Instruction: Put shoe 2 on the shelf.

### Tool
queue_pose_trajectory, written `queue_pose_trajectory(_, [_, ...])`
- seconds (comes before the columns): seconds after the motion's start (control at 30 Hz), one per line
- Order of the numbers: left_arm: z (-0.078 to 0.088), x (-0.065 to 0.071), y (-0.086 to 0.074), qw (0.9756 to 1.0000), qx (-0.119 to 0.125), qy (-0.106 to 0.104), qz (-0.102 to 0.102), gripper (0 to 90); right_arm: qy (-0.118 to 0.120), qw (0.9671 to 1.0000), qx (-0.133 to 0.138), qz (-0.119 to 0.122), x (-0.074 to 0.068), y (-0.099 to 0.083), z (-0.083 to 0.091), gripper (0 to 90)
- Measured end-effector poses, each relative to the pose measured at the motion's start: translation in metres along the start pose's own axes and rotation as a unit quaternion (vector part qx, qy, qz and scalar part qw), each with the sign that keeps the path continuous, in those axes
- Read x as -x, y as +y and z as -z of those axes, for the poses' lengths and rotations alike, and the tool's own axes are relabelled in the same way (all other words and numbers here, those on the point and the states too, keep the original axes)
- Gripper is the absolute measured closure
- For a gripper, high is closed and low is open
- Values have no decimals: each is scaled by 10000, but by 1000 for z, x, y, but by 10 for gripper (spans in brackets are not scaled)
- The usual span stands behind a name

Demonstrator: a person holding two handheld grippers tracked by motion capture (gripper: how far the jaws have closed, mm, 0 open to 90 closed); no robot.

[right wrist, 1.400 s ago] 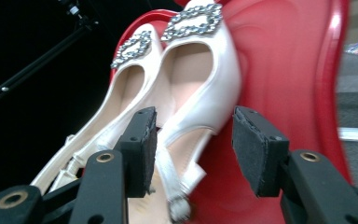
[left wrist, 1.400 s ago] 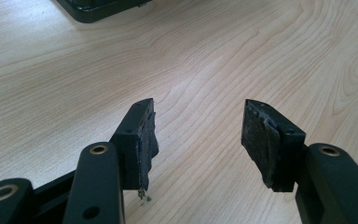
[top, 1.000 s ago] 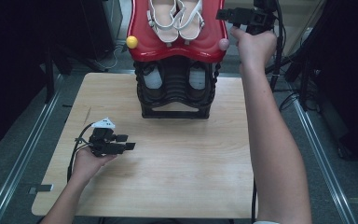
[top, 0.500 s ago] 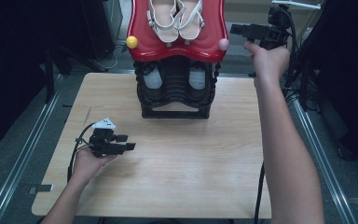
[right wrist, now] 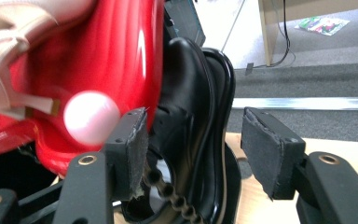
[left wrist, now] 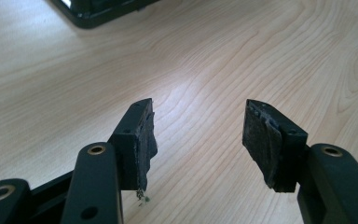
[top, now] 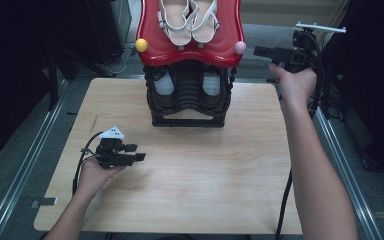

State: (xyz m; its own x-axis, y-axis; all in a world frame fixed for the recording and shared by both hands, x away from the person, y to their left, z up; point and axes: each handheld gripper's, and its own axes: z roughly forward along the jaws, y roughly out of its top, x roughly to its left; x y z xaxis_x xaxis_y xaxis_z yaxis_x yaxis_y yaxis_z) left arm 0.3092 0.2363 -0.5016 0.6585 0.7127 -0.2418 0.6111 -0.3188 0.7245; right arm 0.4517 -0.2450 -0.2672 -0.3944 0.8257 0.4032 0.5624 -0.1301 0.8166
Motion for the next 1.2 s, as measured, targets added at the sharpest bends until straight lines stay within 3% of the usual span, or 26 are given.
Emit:
queue_pose_trajectory(0.23, [-4,2,1,9999,-149,3,-31,415,66,9999,-98,2,10,-25,1,417])
queue_pose_trajectory(0.4, [-3,1,0,9999,-107,-9,-3,411,114,9997,-213,6,15,-44,-1,414])
queue_pose_trajectory(0.6, [-1,3,1,10000,-38,-14,-21,409,185,9992,-333,87,13,-66,-6,402])
queue_pose_trajectory(0.73, [-2,3,1,10000,-70,-23,-19,406,369,9983,-450,80,11,-84,-8,399])
queue_pose_trajectory(1.07, [-3,5,1,9999,-107,-39,-31,399,420,9957,-724,396,0,-129,-10,390])
queue_pose_trajectory(1.2, [-4,5,1,9999,-125,-46,-43,396,743,9946,-684,239,-1,-149,-12,408])
